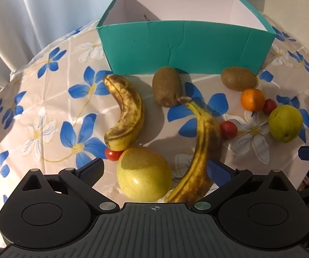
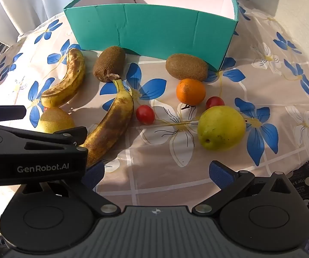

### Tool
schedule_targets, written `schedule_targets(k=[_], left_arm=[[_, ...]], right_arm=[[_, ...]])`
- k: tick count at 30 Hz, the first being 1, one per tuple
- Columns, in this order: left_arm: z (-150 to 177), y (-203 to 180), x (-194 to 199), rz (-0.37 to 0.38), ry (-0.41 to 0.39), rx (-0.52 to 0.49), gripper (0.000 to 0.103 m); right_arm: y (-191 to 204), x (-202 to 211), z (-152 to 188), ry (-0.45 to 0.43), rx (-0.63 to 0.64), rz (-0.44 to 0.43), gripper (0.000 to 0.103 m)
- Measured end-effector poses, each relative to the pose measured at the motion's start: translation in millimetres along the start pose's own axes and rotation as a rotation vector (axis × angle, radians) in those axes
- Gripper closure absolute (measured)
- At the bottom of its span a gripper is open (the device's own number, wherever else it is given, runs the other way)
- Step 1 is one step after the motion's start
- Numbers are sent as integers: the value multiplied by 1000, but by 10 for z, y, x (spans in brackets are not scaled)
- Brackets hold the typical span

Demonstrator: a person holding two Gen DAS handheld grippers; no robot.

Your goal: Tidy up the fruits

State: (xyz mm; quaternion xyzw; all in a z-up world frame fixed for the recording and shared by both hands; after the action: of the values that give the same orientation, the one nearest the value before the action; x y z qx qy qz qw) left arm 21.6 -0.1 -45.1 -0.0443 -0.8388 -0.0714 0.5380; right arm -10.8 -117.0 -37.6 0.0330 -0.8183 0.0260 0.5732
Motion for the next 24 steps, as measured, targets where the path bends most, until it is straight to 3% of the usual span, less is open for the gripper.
schedule_targets(k=[24], left_arm=[[28, 52, -26, -25, 27, 22, 0]], right_arm=[[-35, -9, 30, 0, -9, 10, 0]])
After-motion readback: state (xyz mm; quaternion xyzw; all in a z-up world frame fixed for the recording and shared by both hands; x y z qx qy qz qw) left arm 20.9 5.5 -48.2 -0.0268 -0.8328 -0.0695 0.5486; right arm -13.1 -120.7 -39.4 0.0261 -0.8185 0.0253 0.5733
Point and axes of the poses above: each gripper's, at about its wrist camera, not at the fingertips, and x roughly against the way its jaws point, y to its left, z to its underside, the point moved 5 cm from there along -x, roughly the way its jaws point, and after that the axes turned 1 degree about y, right-handed, at the moved point
